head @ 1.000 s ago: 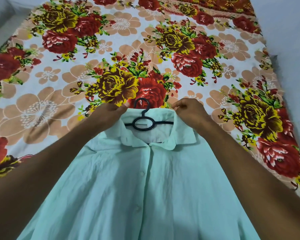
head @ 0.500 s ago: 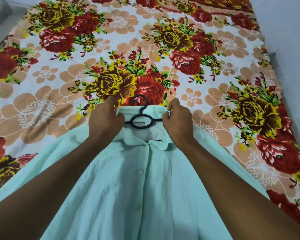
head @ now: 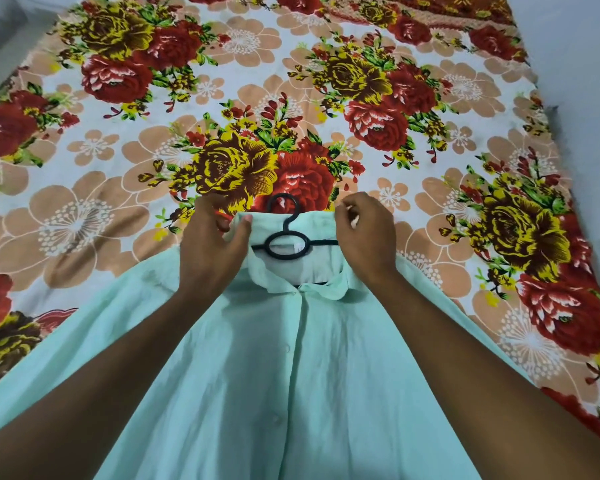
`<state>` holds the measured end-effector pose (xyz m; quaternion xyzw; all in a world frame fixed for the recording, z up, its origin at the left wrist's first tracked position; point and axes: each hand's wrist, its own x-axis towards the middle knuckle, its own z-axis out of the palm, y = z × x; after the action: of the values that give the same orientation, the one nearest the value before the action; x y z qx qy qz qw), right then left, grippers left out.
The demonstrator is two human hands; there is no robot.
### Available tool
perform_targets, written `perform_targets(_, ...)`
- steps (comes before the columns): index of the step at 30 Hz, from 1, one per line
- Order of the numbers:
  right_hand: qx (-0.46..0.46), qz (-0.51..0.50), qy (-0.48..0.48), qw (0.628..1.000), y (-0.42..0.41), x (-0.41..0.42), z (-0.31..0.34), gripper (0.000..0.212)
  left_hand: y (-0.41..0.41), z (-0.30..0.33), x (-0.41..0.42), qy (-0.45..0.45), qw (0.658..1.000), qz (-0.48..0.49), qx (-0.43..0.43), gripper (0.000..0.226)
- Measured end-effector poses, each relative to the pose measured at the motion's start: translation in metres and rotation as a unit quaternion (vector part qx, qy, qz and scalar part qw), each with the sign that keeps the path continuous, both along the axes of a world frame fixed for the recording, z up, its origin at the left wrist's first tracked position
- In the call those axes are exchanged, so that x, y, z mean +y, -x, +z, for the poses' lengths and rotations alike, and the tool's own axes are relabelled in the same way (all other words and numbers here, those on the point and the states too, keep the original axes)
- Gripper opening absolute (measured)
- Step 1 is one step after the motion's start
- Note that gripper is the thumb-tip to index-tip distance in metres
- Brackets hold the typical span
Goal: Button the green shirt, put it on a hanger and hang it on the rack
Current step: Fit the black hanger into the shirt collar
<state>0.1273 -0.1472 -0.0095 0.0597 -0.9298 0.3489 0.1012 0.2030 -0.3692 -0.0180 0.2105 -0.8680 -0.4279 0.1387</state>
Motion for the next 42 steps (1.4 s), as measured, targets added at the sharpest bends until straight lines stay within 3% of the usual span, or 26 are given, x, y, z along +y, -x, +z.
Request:
perform_targets(2,-0.013,0.072,-0.057,0.996,0.011,-0.014,0.003,0.022,0.001,-0.002,-0.004,0.008,1.0,-0.007,0.008,0.027)
perform_targets(4,-0.063,0.131,-0.126,0.981,0.023,-0.035,0.003,0.038,0.005,-0.007,-0.008,0.024,0.999,-0.041,-0.009,0.029)
perform_targets(7,-0.171,0.142,-0.179,0.959,0.033,-0.064,0.004,0.053,0.008,-0.015,-0.014,0.07,0.991,-0.107,-0.029,0.041)
perform_targets(9,-0.192,0.119,-0.177,0.958,0.038,-0.073,0.002,0.049,0.005,-0.019,-0.017,0.086,0.988,-0.127,-0.036,0.051)
perform_targets(14,-0.222,0.067,-0.062,0.971,0.052,-0.071,-0.001,0.017,-0.011,-0.016,-0.018,0.039,0.994,-0.101,-0.017,0.069)
perform_targets(17,-0.219,0.089,0.028,0.971,0.056,-0.064,0.011,0.019,-0.012,-0.015,-0.023,0.04,0.991,-0.124,-0.043,0.078)
perform_targets(28,-0.144,0.144,0.144,0.968,0.052,-0.04,0.098,0.016,-0.007,0.061,-0.038,0.012,0.98,-0.184,-0.069,0.119)
perform_targets(31,-0.147,0.151,0.156,0.965,0.042,-0.035,0.127,0.018,-0.008,0.098,-0.036,0.016,0.973,-0.204,-0.107,0.114)
perform_targets(34,-0.172,0.153,0.163,0.959,0.031,-0.03,0.149,0.014,-0.015,0.123,-0.031,0.085,0.973,-0.21,-0.051,0.112)
perform_targets(38,-0.192,0.167,0.154,0.955,0.022,-0.028,0.153,0.009,-0.03,0.115,-0.012,0.219,0.961,-0.161,0.046,0.094)
perform_targets(42,-0.194,0.139,0.143,0.961,0.019,-0.027,0.135,0.011,-0.061,0.078,0.028,0.245,0.962,-0.082,0.085,0.08)
